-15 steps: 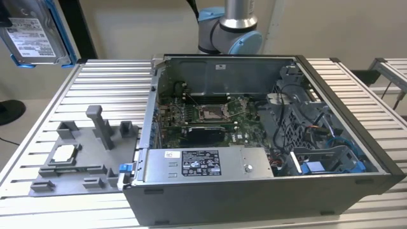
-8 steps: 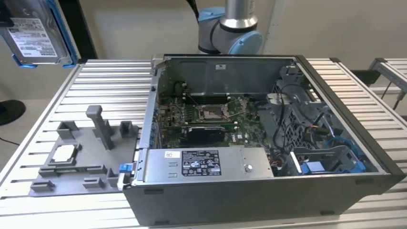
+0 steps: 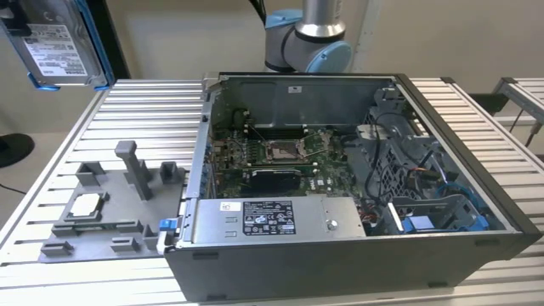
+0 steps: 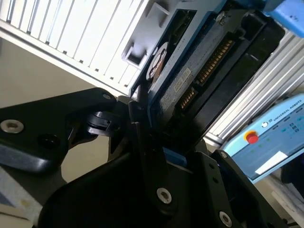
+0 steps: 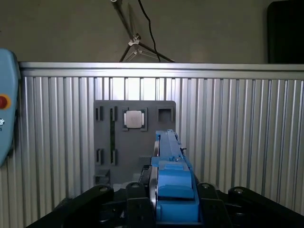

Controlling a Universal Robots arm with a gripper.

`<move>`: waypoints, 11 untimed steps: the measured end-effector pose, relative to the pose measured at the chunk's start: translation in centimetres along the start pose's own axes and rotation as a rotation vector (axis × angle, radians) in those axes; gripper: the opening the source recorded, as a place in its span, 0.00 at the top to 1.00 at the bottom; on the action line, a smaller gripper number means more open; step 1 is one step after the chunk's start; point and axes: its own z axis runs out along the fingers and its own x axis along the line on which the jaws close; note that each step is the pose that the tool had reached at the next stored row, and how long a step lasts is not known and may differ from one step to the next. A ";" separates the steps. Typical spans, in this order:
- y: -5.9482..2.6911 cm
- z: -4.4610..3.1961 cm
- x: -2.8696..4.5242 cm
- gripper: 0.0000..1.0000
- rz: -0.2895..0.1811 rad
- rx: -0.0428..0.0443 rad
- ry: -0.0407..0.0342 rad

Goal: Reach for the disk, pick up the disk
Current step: 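Pick up the disk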

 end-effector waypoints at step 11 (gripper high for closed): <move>-1.21 0.00 -0.01 1.00 0.000 0.0001 0.0000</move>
